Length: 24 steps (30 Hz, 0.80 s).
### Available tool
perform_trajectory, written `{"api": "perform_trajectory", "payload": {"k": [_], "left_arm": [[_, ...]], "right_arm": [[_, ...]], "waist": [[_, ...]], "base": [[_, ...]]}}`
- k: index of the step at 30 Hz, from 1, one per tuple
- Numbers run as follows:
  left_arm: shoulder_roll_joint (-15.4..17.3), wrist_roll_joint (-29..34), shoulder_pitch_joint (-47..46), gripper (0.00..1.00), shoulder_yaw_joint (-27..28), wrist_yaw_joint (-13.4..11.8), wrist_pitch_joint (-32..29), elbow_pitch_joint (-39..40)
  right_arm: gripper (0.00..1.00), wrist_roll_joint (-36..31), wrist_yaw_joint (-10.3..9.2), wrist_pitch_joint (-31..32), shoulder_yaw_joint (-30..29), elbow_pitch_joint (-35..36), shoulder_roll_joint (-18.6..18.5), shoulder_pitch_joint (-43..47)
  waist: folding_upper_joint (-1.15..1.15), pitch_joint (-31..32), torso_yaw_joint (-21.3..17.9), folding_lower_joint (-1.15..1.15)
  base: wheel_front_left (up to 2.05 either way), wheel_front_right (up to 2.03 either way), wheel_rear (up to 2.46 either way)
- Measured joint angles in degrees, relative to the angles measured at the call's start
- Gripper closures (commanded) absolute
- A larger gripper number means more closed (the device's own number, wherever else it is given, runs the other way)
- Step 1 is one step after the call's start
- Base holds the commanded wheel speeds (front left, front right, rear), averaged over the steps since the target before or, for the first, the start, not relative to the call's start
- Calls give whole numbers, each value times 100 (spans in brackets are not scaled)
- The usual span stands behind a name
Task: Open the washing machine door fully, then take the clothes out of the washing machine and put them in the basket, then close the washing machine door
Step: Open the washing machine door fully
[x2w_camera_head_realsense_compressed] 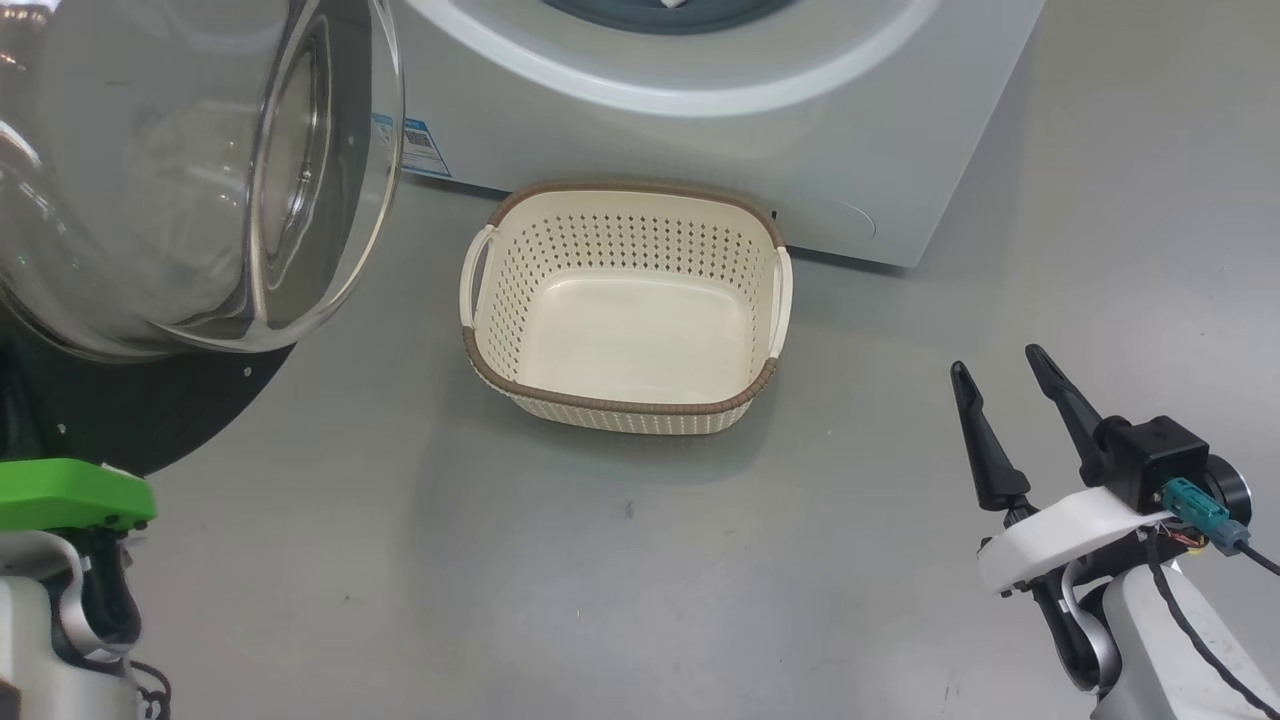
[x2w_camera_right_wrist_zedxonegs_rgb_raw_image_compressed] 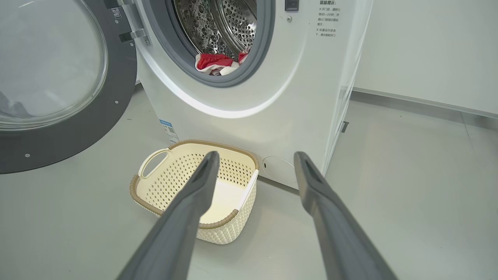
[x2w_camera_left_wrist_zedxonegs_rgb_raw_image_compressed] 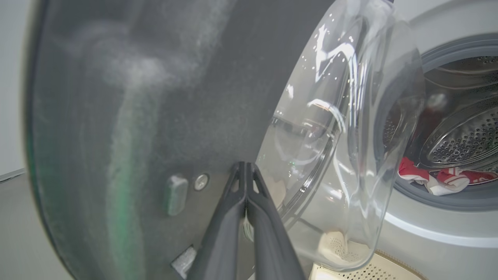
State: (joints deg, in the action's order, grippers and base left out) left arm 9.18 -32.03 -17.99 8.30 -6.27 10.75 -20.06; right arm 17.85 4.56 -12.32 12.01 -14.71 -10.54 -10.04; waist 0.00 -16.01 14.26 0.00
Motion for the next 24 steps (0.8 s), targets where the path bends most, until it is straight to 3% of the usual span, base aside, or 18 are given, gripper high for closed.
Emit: {"api": "perform_trajectory", "payload": {"k": [24], "left_arm": [[556, -247, -995, 100, 702, -26, -1, -408]], "right_arm": [[0, -140, -16, 365, -186, 717, -510, -148]], "waist": [[0, -1014, -6, 0]], "base": [[0, 0, 0]]}}
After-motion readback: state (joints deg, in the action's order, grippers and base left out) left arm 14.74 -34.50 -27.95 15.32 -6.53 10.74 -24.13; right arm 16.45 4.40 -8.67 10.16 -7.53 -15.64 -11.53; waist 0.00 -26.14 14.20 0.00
